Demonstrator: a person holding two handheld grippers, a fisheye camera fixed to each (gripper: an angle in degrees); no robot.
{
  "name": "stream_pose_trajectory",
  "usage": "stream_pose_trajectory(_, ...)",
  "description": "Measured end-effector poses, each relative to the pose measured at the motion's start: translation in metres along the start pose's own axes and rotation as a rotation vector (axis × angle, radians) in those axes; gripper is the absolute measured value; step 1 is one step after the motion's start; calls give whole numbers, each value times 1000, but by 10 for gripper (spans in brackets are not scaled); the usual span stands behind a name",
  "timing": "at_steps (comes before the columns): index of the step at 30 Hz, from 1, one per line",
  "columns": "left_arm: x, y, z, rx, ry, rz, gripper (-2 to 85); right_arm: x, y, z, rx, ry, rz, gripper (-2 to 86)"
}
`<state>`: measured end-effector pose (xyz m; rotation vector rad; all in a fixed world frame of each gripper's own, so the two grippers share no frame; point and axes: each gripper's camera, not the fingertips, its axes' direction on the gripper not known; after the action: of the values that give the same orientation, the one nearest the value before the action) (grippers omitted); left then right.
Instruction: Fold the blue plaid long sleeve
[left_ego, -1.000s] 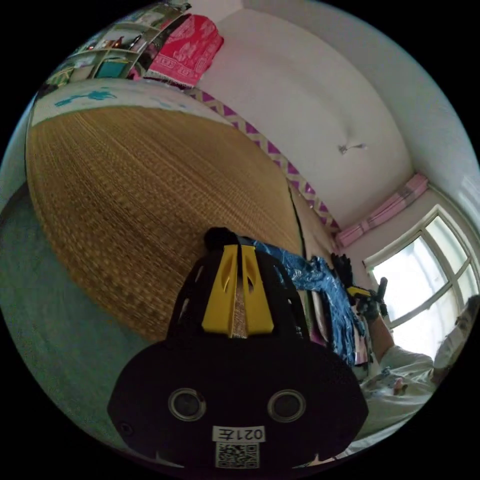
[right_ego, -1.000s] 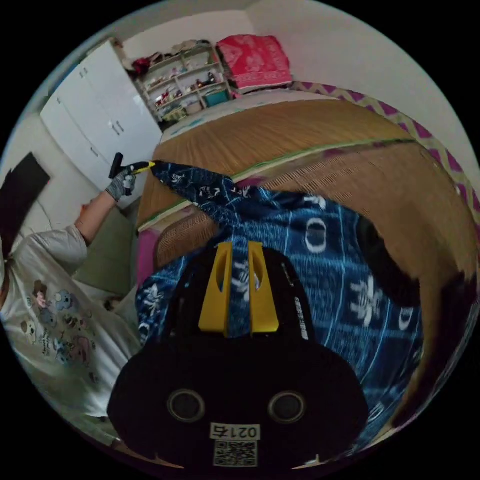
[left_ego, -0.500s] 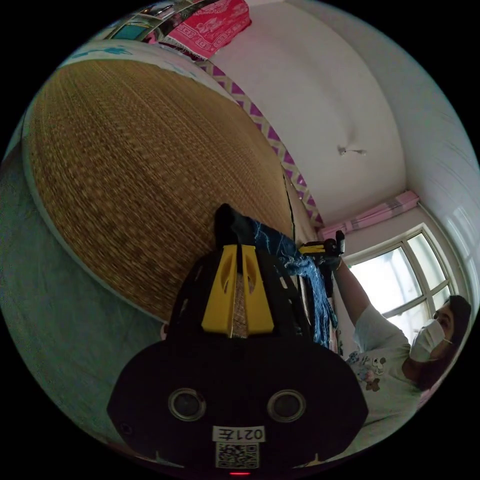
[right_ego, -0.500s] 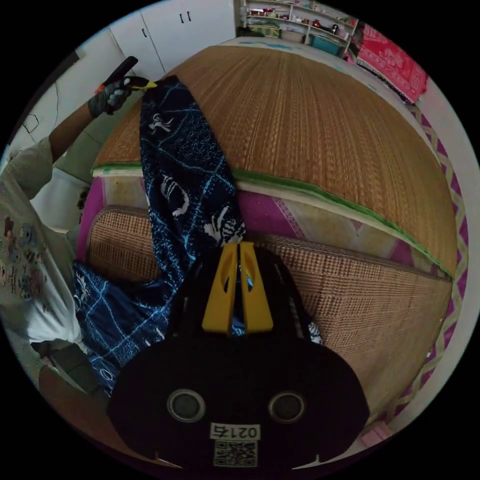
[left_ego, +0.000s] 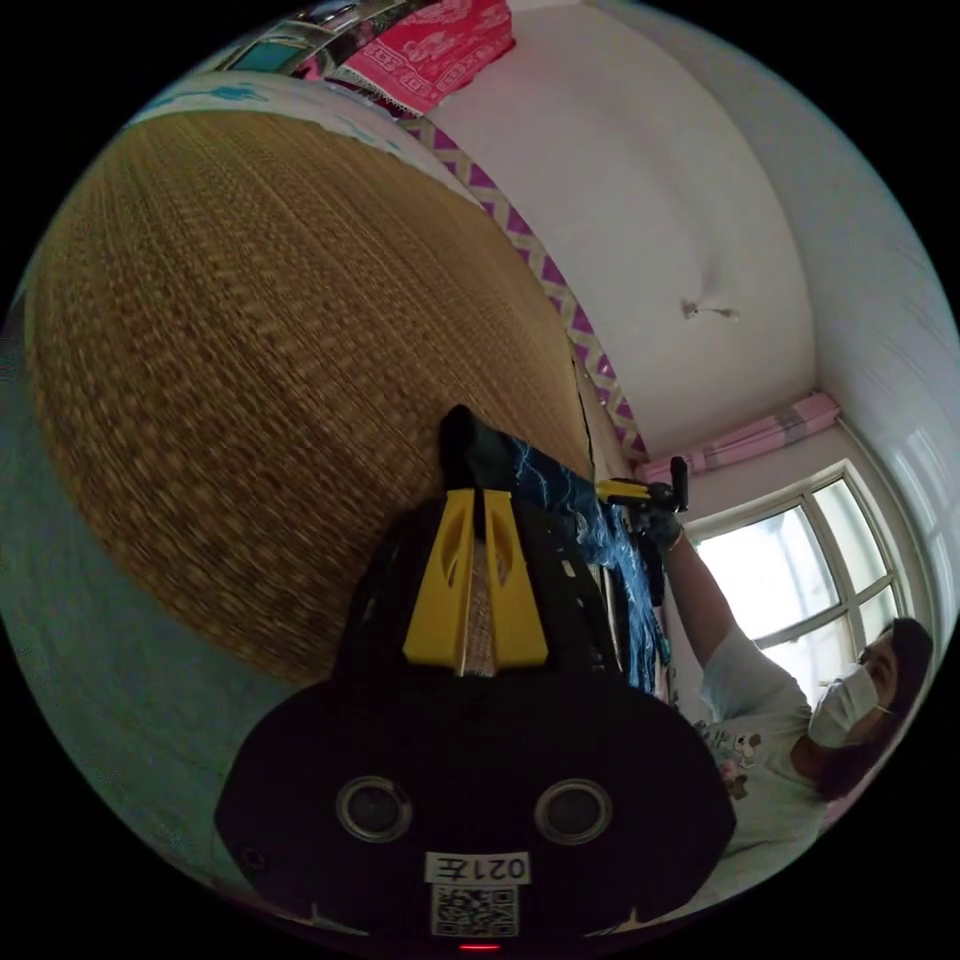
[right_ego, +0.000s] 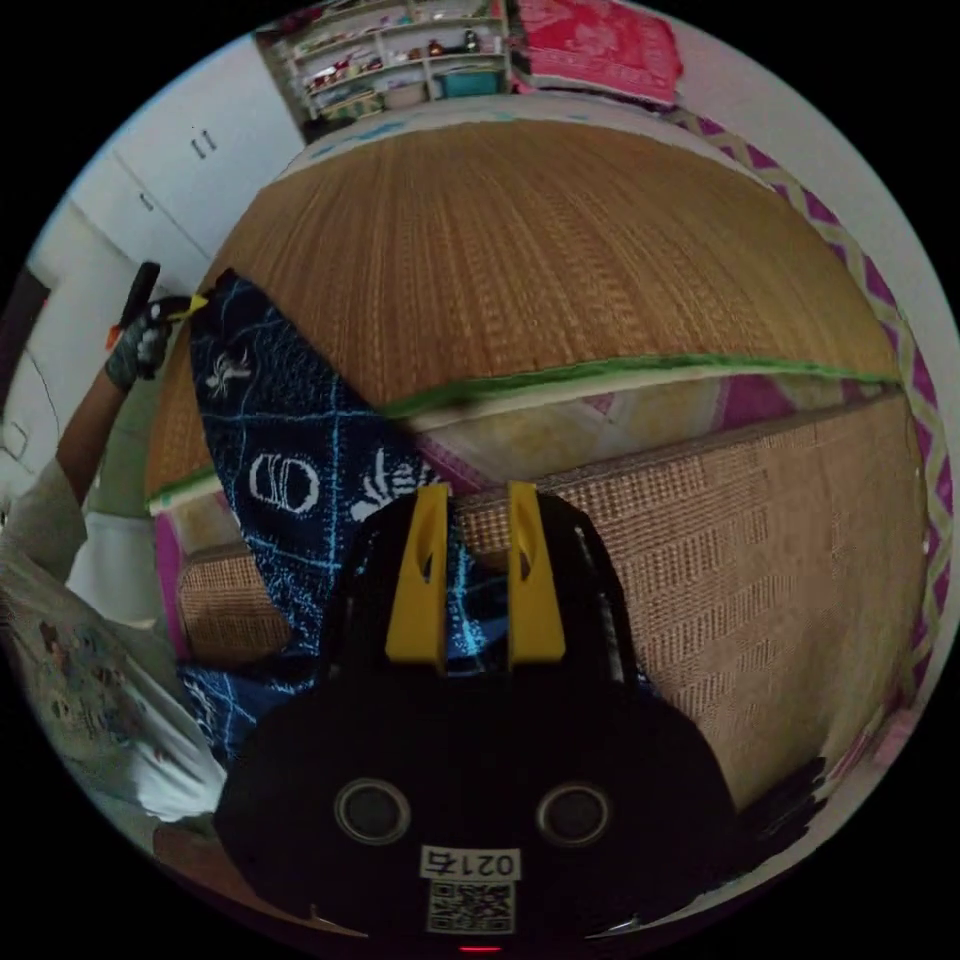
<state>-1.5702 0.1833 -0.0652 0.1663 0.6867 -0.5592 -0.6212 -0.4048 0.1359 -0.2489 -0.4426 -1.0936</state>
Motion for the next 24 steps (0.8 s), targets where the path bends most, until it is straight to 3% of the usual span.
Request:
stream_pose_trajectory(4, 1, 2, -7, -9, 18, 19, -9, 16, 24, -43, 117, -56, 9, 63)
stream_pose_trajectory(9, 10, 6, -9, -16, 7, 39, -10, 2, 46, -5, -193, 124, -140, 61)
stream_pose_trajectory(15, 22, 10, -8, -14, 6, 29, -10, 16, 44, -9, -51, 72, -79, 78)
stream_pose_trajectory(19, 36, 11, -5, -22, -12, 39, -10, 14, 42, 4, -135, 63, -139, 5)
stream_pose_trajectory(24, 68, 9, -5, 37, -7, 104, -10, 23, 43, -6, -109, 146, -79, -4)
